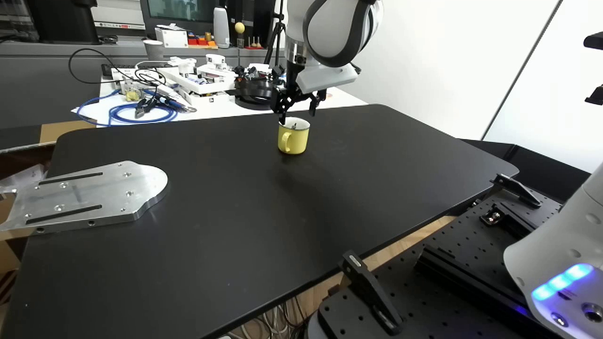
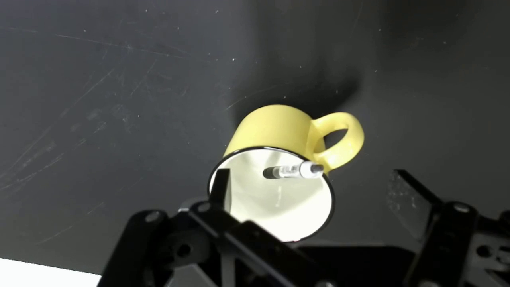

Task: Remove the black and white pen from the yellow mug

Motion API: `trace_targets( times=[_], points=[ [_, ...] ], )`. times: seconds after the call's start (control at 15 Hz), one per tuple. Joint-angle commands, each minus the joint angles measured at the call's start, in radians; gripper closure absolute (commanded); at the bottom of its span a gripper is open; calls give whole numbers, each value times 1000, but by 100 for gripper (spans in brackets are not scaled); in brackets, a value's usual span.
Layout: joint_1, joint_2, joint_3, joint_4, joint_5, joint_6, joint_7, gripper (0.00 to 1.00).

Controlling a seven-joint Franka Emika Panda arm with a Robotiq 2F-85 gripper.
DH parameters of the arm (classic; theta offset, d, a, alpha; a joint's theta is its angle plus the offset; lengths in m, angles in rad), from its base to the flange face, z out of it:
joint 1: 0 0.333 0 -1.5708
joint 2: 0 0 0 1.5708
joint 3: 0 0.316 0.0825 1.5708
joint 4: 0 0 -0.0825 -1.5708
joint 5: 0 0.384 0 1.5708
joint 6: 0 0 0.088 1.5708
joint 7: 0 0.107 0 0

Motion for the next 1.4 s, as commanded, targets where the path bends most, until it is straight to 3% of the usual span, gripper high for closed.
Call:
trace_targets(
  times=[0.0, 0.53, 0.73, 1.33],
  points=[
    [36, 17, -35, 8, 10, 17, 31, 27],
    [46, 22, -42, 7, 47, 11, 20, 83],
    [36, 26, -33, 10, 79, -3, 13, 99],
    [-65, -12, 39, 68, 216, -132, -49, 99]
  ],
)
